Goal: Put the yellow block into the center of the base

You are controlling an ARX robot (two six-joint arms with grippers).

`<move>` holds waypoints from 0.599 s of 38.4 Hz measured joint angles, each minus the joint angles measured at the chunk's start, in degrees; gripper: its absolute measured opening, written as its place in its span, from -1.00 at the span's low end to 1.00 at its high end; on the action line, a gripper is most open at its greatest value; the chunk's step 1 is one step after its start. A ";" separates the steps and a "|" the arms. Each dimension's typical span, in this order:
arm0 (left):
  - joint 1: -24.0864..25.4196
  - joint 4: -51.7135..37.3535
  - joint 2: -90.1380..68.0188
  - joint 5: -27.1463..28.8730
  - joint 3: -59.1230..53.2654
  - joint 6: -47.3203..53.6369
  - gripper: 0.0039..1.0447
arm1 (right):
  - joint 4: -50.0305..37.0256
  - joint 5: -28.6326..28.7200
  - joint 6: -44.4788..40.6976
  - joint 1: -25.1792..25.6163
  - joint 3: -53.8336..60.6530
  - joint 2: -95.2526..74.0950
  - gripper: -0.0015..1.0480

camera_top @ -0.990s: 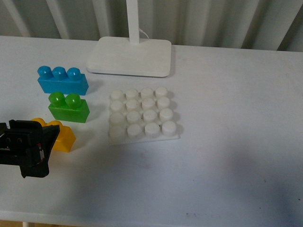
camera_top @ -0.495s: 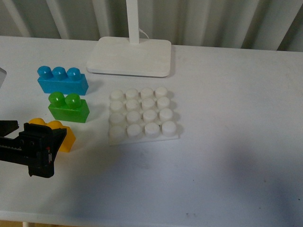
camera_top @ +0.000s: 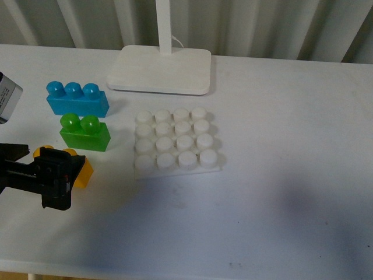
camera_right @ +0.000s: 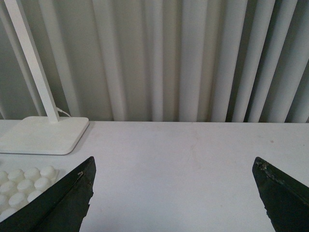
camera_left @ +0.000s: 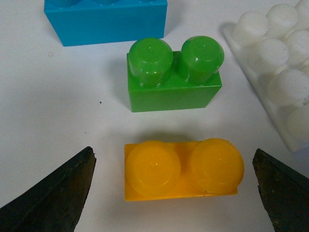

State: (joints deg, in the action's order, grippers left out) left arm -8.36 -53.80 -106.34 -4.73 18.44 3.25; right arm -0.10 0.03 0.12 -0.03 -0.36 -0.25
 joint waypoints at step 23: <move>1.16 0.96 -4.87 -0.09 3.54 0.83 0.88 | 0.00 0.00 0.00 0.00 0.00 0.00 0.82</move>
State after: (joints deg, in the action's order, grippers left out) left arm -7.20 -52.84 -111.22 -4.82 21.98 4.08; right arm -0.10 0.03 0.12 -0.03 -0.36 -0.25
